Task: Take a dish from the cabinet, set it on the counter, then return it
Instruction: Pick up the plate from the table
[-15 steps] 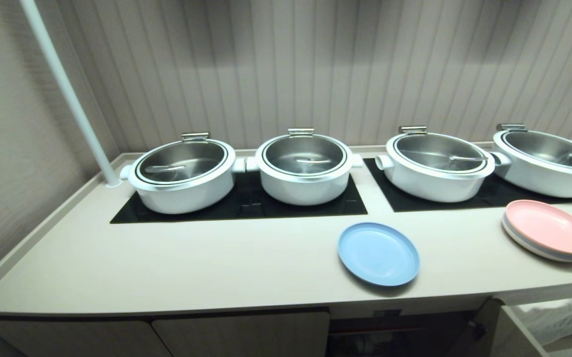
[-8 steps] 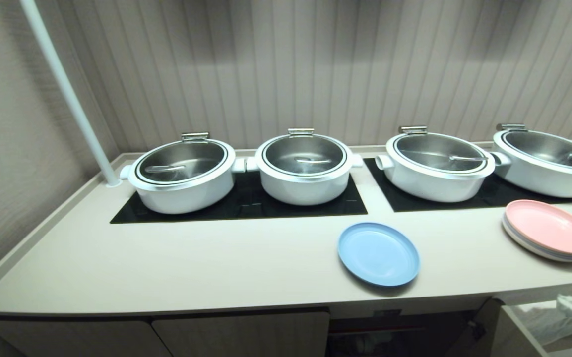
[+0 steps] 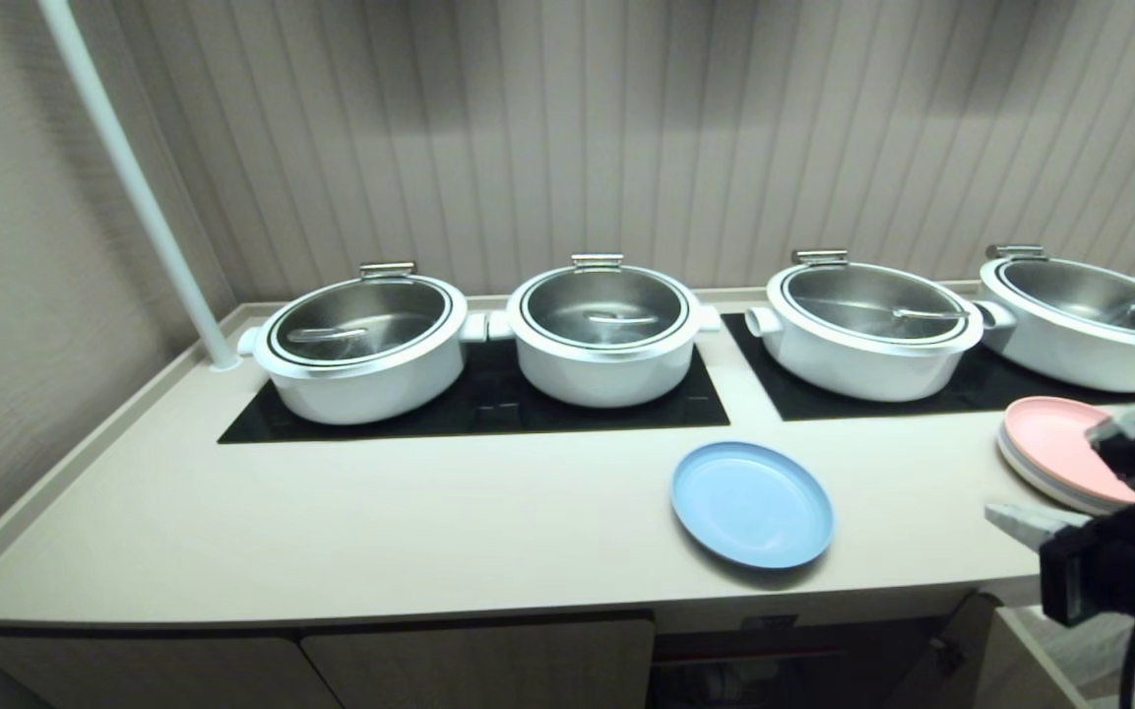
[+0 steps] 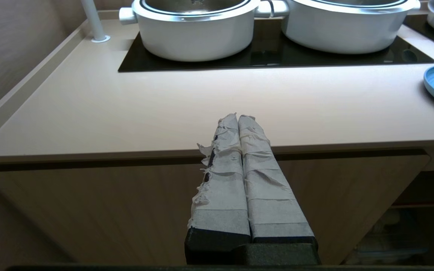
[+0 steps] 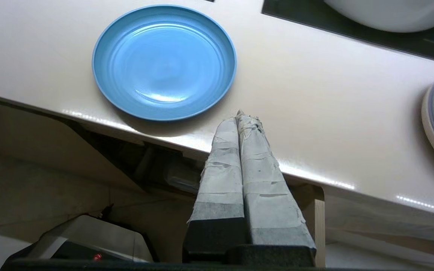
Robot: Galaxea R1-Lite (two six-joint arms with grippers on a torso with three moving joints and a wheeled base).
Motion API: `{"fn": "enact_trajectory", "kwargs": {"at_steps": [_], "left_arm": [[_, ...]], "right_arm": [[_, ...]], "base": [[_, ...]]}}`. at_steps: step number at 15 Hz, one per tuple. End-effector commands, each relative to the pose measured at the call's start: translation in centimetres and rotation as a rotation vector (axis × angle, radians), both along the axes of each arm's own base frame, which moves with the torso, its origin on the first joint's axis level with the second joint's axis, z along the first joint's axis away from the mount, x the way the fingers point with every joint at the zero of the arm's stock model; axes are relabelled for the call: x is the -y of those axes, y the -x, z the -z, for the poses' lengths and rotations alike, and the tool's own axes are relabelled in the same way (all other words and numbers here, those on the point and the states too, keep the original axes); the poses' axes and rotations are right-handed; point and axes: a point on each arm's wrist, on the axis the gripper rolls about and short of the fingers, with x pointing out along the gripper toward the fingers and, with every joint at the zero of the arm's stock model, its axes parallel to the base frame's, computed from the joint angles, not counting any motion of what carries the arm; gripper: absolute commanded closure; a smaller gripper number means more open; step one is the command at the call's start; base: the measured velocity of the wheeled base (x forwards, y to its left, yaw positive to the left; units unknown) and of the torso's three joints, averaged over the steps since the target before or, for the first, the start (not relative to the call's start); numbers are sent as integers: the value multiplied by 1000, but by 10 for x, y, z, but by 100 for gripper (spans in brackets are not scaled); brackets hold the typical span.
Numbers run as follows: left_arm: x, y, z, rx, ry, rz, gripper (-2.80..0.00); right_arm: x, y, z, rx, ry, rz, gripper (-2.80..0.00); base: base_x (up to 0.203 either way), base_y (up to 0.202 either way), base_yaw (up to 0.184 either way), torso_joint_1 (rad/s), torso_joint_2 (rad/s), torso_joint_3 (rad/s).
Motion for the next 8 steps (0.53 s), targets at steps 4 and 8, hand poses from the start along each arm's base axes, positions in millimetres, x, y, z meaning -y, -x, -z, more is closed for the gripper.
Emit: {"fn": "enact_trajectory", "kwargs": {"at_steps": [4,8], "left_arm": [[0,0,0,0,0,0,0],[0,0,0,0,0,0,0]], "right_arm": [[-9,-70,14,-112,19,-10,0],[-12,-109,12,-207,36,-13,0]], "base": [[0,0,0,0,0,0],[0,0,0,0,0,0]]}}
